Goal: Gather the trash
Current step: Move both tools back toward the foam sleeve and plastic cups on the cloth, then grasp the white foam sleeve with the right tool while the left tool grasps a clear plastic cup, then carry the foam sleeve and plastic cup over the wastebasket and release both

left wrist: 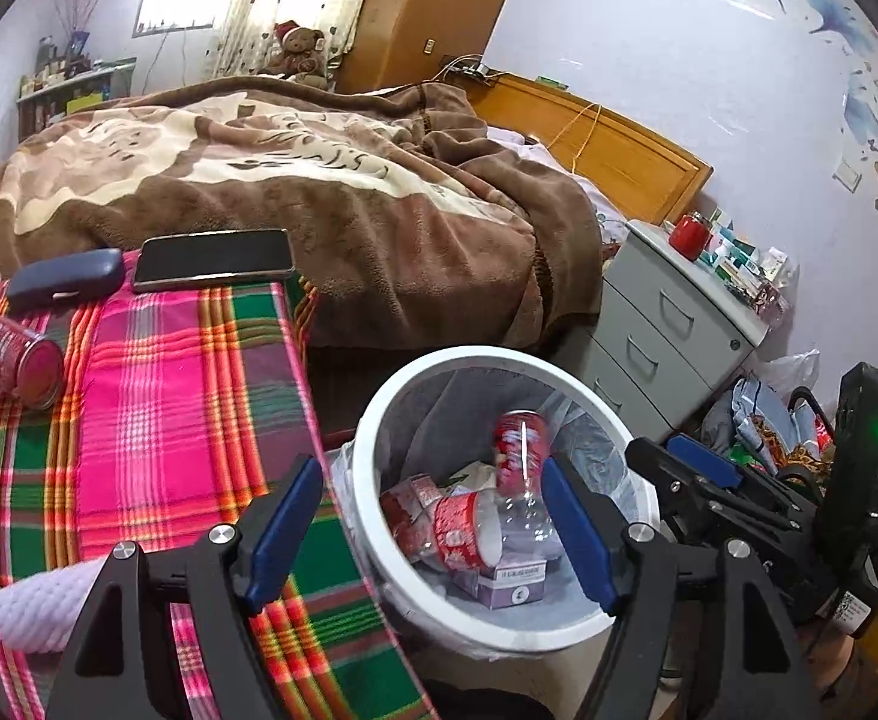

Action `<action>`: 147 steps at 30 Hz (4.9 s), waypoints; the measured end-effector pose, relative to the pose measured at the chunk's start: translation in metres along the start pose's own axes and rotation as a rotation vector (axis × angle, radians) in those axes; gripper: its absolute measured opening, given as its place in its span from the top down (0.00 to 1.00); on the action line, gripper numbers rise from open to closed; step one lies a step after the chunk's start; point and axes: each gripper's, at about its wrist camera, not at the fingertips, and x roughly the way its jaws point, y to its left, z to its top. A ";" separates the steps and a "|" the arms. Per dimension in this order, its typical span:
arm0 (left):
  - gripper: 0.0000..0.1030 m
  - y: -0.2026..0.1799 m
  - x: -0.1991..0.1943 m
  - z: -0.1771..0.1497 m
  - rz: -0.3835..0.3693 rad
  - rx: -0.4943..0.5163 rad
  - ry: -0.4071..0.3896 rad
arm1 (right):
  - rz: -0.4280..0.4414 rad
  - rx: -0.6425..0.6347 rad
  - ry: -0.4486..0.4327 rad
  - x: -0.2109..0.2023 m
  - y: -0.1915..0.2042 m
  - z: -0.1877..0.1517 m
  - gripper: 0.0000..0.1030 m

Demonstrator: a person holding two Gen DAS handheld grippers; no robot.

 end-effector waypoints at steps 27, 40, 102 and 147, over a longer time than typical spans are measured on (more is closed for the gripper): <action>0.27 0.079 -0.083 -0.035 0.158 -0.072 -0.096 | 0.133 -0.099 -0.028 -0.006 0.085 -0.012 0.40; 0.27 0.152 -0.127 -0.051 0.260 -0.179 -0.139 | 0.251 -0.211 0.011 0.009 0.147 -0.026 0.40; 0.49 0.312 -0.111 -0.090 0.368 -0.387 -0.016 | 0.363 -0.664 0.198 0.064 0.270 -0.071 0.42; 0.60 0.204 -0.114 -0.056 0.263 -0.182 -0.090 | 0.325 -0.348 0.089 0.027 0.195 -0.033 0.65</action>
